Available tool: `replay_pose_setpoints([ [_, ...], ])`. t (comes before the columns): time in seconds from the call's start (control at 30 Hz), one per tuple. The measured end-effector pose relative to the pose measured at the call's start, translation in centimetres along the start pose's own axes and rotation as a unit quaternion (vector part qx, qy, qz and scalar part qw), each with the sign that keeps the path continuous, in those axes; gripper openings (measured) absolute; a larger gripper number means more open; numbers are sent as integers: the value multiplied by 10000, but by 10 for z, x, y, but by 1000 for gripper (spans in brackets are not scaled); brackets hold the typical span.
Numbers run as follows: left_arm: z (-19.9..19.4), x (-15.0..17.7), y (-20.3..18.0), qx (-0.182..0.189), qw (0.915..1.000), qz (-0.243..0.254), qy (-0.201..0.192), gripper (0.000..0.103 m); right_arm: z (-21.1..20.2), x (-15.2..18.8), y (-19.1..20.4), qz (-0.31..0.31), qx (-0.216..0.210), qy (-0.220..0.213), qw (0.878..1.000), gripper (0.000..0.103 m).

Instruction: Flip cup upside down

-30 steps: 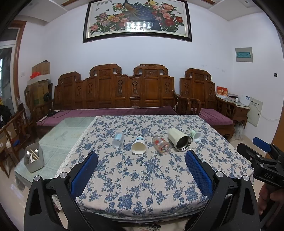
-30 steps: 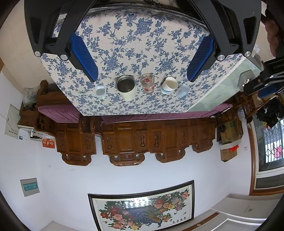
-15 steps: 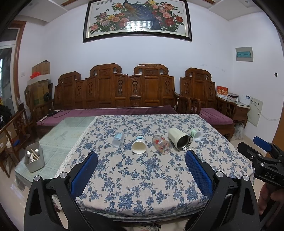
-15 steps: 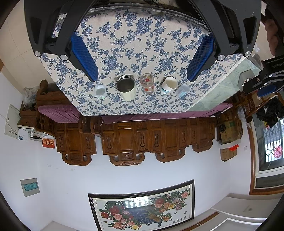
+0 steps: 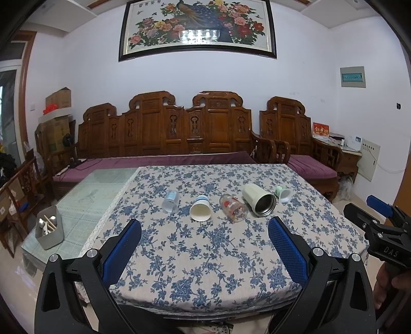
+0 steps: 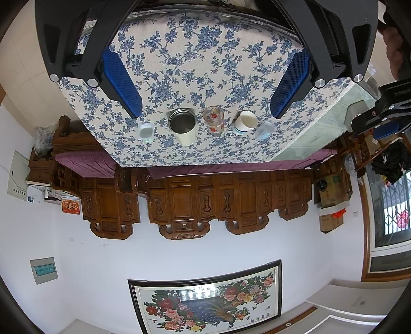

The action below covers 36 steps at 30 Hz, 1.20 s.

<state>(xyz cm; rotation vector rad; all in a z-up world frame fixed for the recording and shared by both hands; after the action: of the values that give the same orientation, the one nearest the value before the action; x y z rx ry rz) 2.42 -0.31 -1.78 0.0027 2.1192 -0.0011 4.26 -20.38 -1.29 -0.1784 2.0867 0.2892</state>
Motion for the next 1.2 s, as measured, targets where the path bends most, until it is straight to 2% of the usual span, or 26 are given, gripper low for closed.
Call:
replay_pose_setpoints([
  [0.83,3,3,4,-2,10000,29,74,95,0,2,4,-22,-193,107,9998,100],
  [1.2,41,17,4,-15,9978,122,656,95,26,19,-12,169,-150,435,9988,100],
])
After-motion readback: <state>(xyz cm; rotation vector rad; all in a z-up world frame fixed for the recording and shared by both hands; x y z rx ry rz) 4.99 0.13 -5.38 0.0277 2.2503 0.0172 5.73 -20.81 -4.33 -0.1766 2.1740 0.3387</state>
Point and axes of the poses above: each gripper's, at about its wrist camera, not at the fingertips, and z roughly the way its jaws point, y to its left, x to its underside, the point moved 3 cm from there along z, roughly the way its jaws point, and after that the axes turned 7 degrees about y, right-handed, at the moved point
